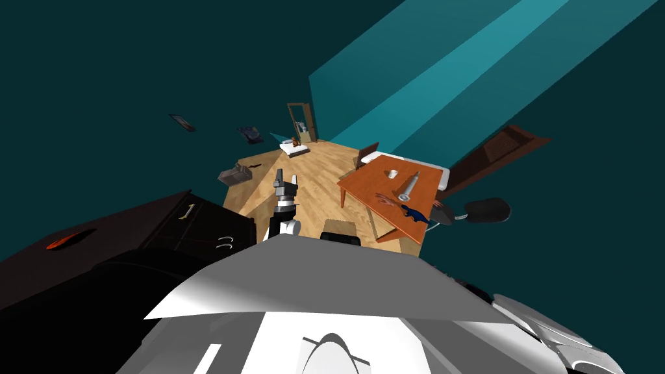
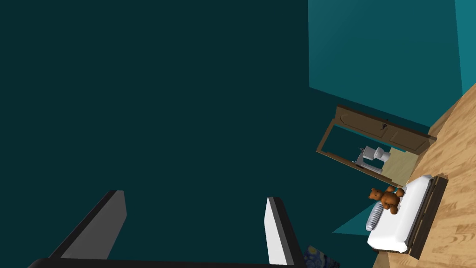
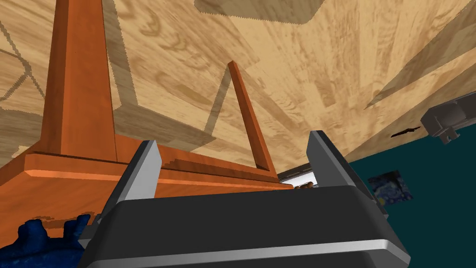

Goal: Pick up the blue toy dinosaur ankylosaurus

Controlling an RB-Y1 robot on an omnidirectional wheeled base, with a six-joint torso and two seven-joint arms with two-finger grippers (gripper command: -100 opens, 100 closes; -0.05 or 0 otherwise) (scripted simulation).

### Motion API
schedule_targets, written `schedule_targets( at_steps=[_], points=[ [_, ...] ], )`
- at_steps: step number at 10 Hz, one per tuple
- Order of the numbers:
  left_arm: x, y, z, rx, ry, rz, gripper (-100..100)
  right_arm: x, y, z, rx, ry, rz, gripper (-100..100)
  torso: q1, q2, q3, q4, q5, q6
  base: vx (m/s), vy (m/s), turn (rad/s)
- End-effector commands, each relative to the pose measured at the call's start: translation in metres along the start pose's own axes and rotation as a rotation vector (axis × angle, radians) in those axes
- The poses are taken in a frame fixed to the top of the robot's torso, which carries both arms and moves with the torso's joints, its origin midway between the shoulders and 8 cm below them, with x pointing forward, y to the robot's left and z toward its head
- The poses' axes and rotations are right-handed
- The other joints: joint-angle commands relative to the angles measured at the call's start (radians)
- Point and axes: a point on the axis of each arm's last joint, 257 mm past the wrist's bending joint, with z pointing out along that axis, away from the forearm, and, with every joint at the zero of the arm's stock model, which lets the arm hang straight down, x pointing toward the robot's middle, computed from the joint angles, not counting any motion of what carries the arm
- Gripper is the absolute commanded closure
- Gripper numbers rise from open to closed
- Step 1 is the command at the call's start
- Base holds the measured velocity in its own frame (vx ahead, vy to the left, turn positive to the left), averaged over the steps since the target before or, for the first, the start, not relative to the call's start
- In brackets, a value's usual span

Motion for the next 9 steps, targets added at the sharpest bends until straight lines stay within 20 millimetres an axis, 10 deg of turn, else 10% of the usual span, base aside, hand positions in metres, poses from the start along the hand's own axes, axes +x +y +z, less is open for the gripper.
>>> schedule_targets(
  at_steps=[1,9],
  points=[
    [0.000,0.000,0.000,0.000,0.000,0.000,0,0.012,-0.018,-0.013,0.031,0.043,-0.019,-100,0.000,0.000,0.000,0.000,0.000,0.000,0.042,0.009,0.145],
    [0.000,0.000,0.000,0.000,0.000,0.000,0,0.061,-0.113,-0.105,0.181,0.286,-0.156,-100,-0.001,-0.003,-0.002,-0.001,0.000,0.001,0.062,-0.001,0.156]
  ],
)
